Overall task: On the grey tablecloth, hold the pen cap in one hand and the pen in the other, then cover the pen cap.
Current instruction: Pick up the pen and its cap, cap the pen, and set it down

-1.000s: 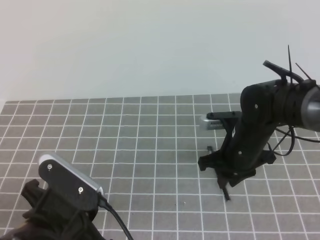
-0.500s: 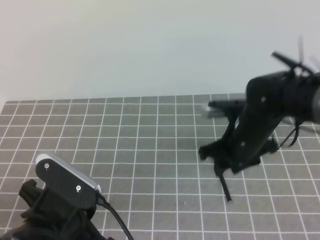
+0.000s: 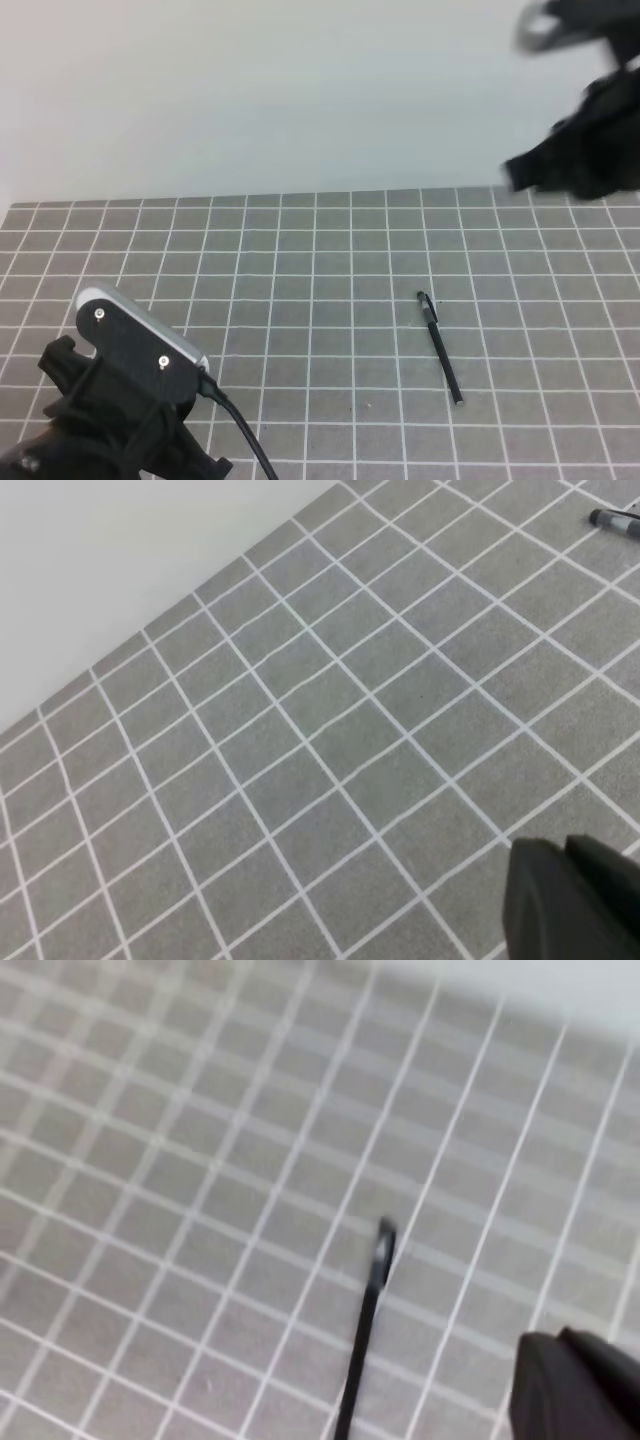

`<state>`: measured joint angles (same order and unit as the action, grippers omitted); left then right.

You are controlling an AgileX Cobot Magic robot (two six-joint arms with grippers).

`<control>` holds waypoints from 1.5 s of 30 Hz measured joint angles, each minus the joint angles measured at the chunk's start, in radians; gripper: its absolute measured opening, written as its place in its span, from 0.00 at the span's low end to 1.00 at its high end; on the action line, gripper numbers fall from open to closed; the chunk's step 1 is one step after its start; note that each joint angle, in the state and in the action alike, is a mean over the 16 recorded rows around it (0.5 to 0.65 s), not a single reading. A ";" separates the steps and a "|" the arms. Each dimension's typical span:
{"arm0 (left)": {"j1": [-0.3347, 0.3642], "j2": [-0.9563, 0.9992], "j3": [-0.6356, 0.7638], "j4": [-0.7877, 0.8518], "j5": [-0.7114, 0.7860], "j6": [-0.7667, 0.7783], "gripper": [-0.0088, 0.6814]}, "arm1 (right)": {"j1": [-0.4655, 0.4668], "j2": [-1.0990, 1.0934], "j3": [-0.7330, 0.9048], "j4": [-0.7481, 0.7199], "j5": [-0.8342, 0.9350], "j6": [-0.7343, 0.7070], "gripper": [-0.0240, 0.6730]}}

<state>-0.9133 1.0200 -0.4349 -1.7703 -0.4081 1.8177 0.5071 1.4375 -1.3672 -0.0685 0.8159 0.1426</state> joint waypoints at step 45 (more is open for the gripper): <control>0.793 -0.499 -0.001 -0.061 0.663 0.036 0.01 | -0.012 -0.844 0.939 -0.015 -0.401 0.055 0.03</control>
<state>-0.1203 0.5213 -0.4354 -1.8312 0.2548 1.8541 0.4955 0.5938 -0.4279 -0.0834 0.4149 0.1976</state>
